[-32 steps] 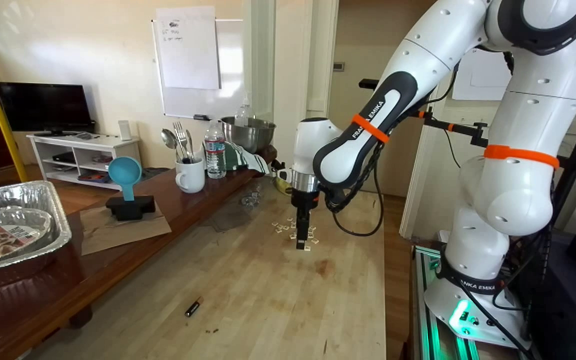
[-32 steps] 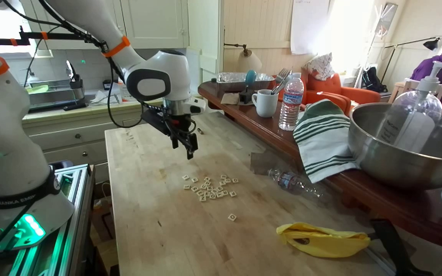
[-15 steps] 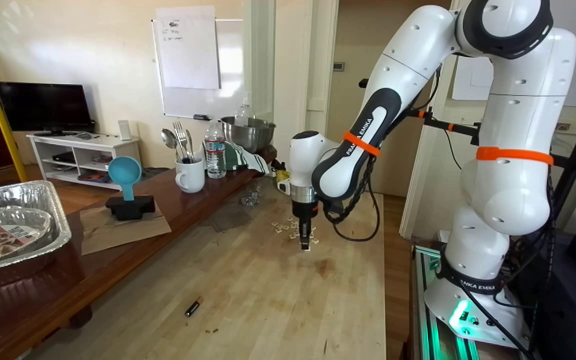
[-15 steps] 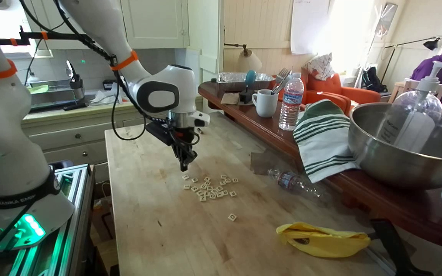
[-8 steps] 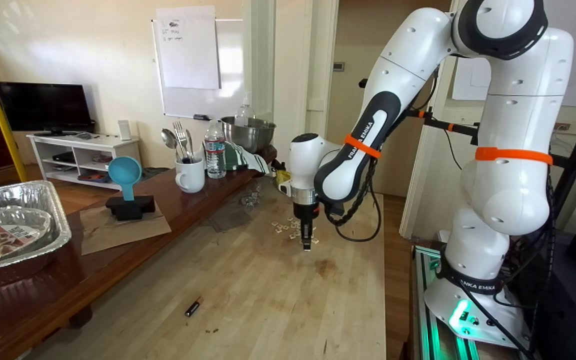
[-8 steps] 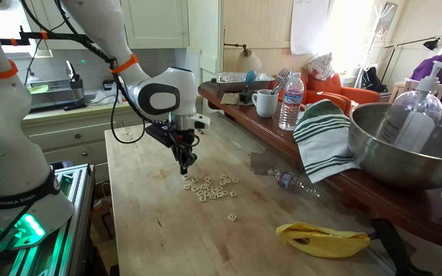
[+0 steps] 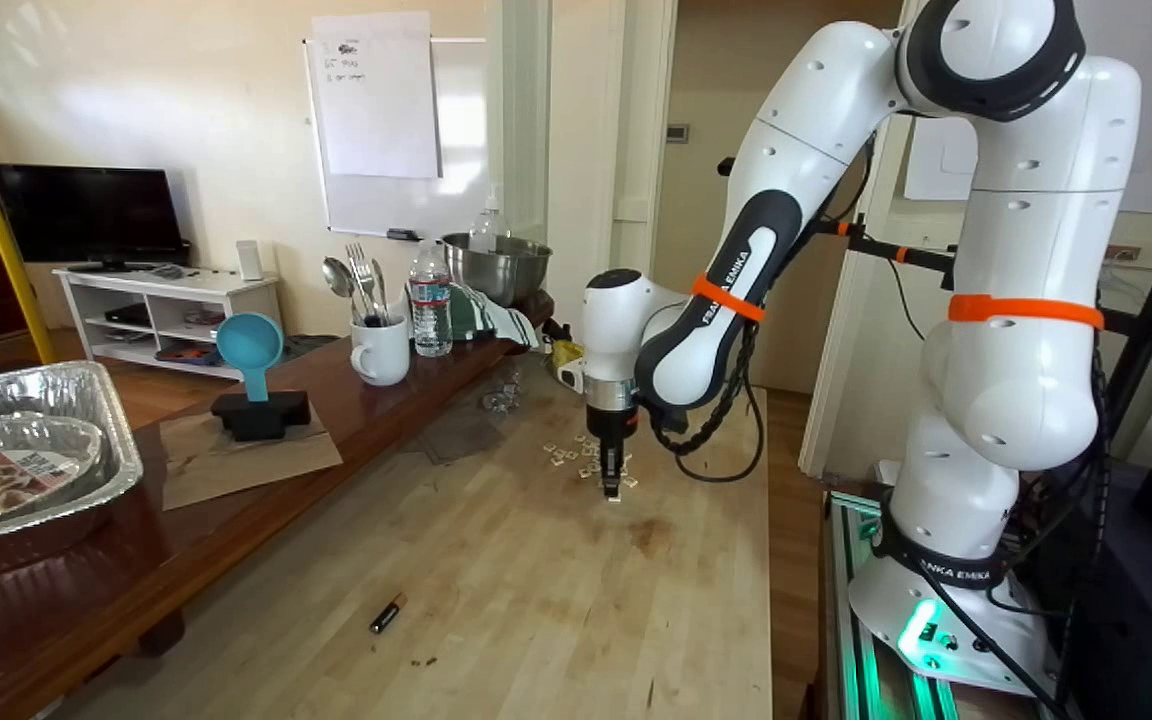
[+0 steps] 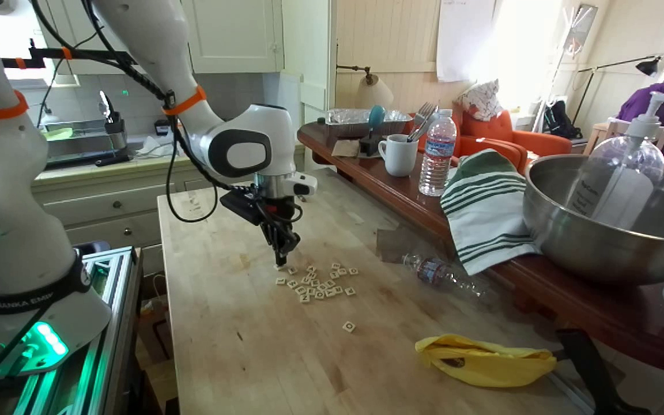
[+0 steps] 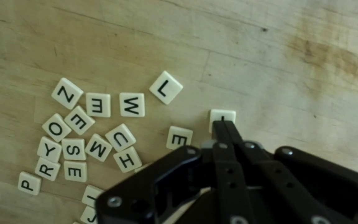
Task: Move the small objects on the table
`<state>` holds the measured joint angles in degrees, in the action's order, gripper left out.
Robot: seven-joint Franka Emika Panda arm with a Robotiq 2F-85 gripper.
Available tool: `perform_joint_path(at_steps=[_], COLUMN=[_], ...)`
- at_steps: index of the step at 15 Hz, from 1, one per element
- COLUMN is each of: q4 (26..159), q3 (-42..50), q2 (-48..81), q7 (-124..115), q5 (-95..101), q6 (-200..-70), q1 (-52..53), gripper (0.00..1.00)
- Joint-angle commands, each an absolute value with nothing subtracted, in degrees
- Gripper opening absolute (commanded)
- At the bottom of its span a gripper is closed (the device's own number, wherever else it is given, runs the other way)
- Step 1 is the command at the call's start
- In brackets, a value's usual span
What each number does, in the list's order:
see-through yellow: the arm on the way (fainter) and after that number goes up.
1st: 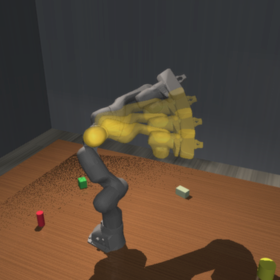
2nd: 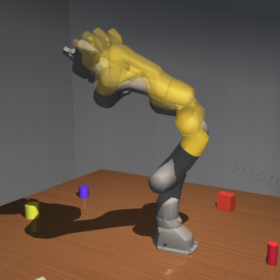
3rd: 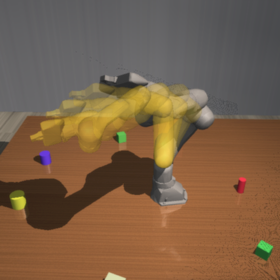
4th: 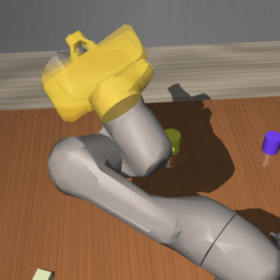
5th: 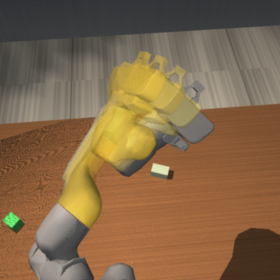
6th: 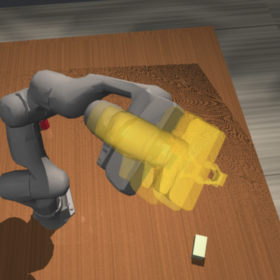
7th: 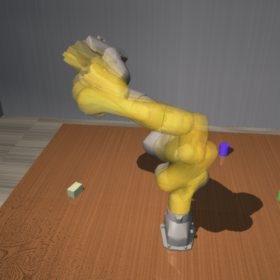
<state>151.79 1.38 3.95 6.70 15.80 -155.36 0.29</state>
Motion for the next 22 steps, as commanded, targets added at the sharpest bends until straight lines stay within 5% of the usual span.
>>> perform_joint_path(at_steps=[1,22], q4=[151.7,152.9], q3=[1.5,0.2], q2=[7.4,4.7], q7=[5.9,6.4], q5=[16.2,15.2], q6=[-160.9,-166.1], q1=[0.1,1.2], gripper=[0.00,0.00])
